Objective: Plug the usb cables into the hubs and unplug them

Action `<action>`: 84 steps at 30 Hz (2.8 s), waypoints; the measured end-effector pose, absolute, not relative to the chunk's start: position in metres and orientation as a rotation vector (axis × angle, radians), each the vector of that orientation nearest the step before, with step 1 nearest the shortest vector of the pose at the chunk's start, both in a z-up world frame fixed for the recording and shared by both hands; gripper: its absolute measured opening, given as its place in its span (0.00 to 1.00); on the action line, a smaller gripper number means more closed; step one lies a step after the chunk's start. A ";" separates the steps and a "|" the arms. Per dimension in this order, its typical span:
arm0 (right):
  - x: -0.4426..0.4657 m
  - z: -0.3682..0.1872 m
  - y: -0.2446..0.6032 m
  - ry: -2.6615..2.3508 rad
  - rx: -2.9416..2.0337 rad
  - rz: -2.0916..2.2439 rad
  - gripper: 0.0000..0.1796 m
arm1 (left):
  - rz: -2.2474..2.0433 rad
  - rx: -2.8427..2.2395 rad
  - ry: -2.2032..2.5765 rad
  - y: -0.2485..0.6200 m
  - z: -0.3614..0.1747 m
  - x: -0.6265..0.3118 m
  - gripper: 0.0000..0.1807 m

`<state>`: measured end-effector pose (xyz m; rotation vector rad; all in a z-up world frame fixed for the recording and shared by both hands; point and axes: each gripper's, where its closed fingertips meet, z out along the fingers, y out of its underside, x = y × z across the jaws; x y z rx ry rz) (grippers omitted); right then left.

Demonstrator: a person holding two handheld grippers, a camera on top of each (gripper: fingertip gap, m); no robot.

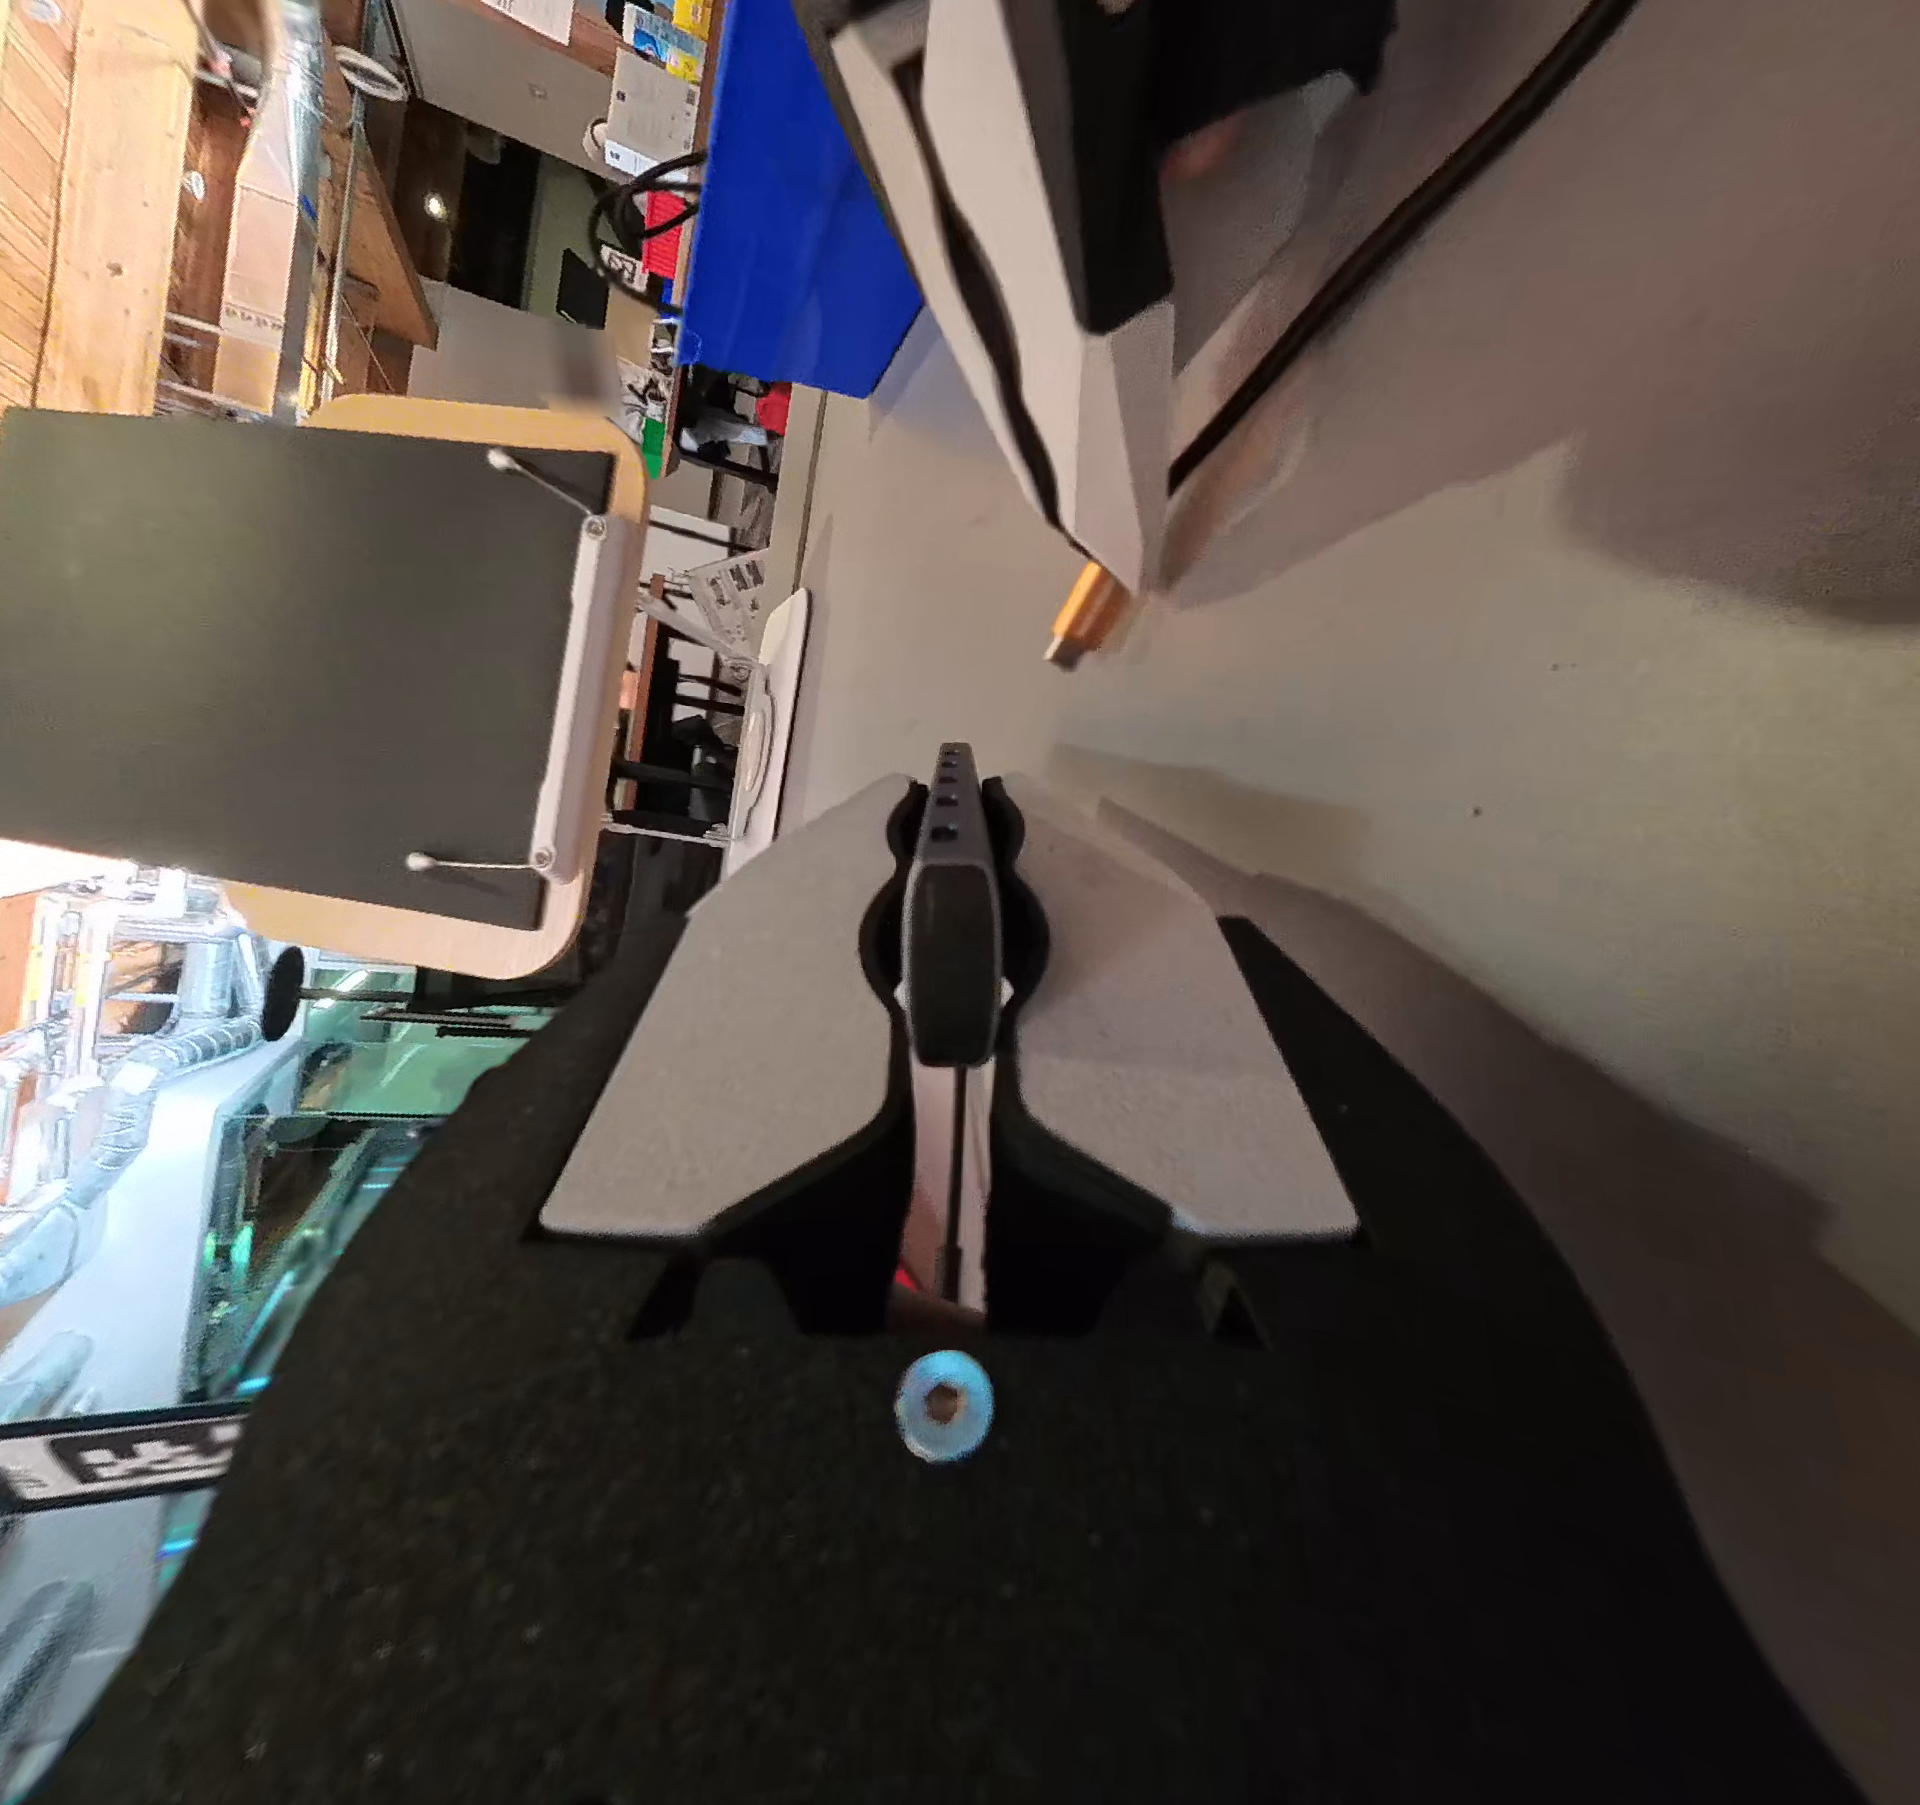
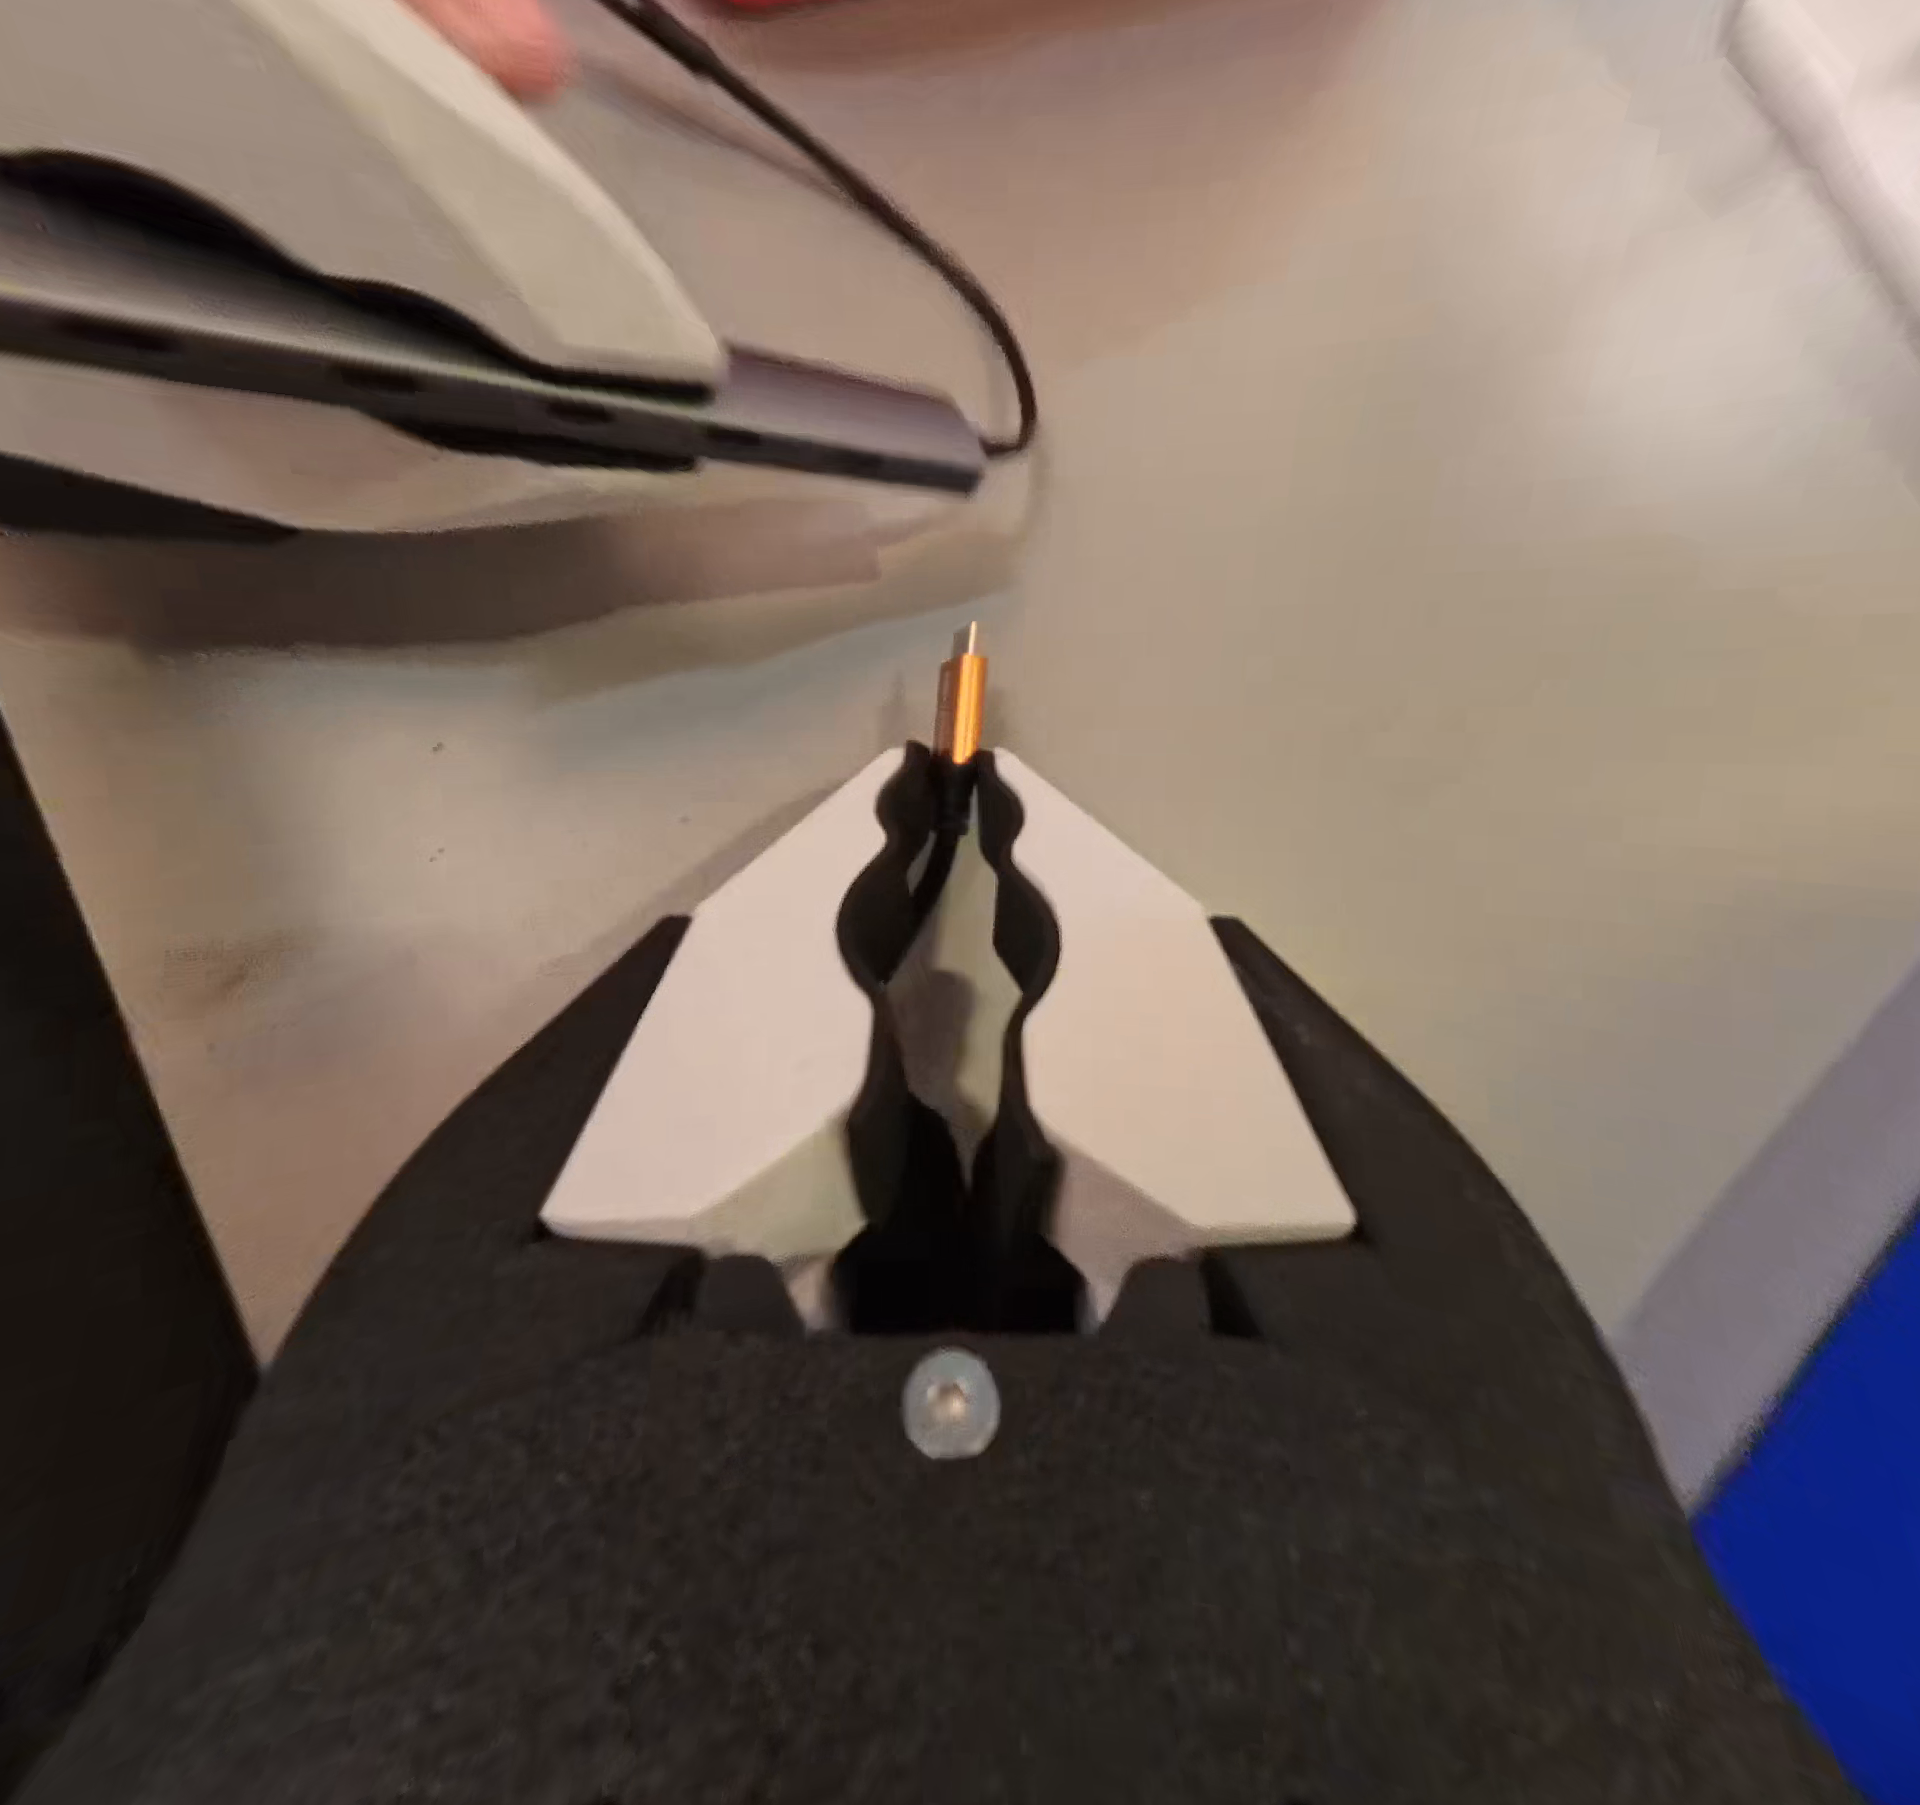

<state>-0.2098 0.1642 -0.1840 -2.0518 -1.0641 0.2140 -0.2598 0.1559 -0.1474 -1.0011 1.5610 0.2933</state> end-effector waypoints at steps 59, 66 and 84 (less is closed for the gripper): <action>-0.247 -0.124 0.123 -0.948 -1.866 0.946 0.05 | 0.332 -0.942 1.500 0.150 -0.127 -0.252 0.06; -0.249 -0.113 0.124 -0.896 -1.829 1.001 0.07 | 0.316 -0.937 1.489 0.148 -0.124 -0.253 0.06; -0.243 -0.118 0.122 -0.955 -1.838 0.933 0.06 | 0.300 -0.951 1.491 0.149 -0.125 -0.252 0.06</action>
